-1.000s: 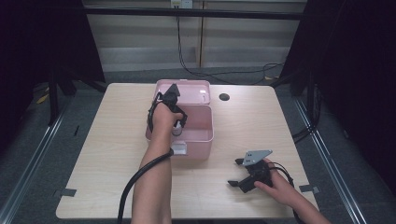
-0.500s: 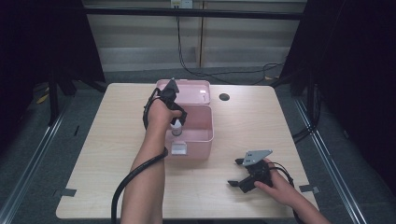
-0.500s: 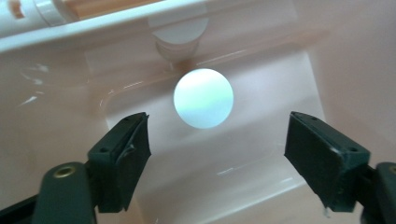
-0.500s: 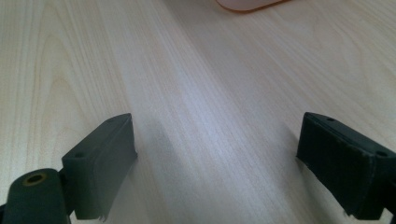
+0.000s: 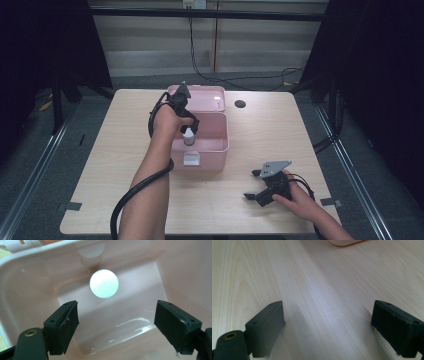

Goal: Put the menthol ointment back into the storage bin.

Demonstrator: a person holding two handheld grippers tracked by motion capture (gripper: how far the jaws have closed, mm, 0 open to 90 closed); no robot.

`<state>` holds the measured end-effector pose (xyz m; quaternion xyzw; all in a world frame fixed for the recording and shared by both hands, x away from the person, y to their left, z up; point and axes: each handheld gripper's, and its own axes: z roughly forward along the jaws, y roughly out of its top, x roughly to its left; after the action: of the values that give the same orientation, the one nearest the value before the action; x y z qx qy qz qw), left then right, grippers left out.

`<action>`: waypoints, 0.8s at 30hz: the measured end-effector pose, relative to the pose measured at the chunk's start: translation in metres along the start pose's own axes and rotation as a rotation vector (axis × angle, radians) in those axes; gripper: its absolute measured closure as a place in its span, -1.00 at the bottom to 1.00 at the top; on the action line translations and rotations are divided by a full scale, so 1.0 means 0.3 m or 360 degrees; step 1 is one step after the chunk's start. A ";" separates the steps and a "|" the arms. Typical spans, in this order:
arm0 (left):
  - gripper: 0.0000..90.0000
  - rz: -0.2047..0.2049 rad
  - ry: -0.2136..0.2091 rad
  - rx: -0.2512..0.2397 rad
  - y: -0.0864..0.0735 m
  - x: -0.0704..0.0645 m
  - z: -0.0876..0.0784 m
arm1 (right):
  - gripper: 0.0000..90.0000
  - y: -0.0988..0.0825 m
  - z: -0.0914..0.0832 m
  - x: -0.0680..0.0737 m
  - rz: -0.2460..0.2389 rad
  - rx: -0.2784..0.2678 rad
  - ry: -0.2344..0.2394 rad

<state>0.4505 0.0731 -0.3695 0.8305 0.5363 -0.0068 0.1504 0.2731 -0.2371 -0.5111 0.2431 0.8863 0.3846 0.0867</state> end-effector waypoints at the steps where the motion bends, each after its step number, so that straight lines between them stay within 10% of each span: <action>1: -0.57 0.0021 -0.0006 -0.0002 -0.006 -0.001 -0.011 | -0.76 0.000 0.000 0.000 0.0001 -0.0001 0.0001; 24: -0.54 0.0176 -0.0109 -0.0032 -0.075 -0.002 -0.133 | -0.76 0.000 0.000 0.000 0.0004 -0.0001 0.0002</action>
<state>0.4241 0.0913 -0.3366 0.8566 0.4842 -0.0213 0.1771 0.2732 -0.2372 -0.5111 0.2440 0.8858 0.3853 0.0858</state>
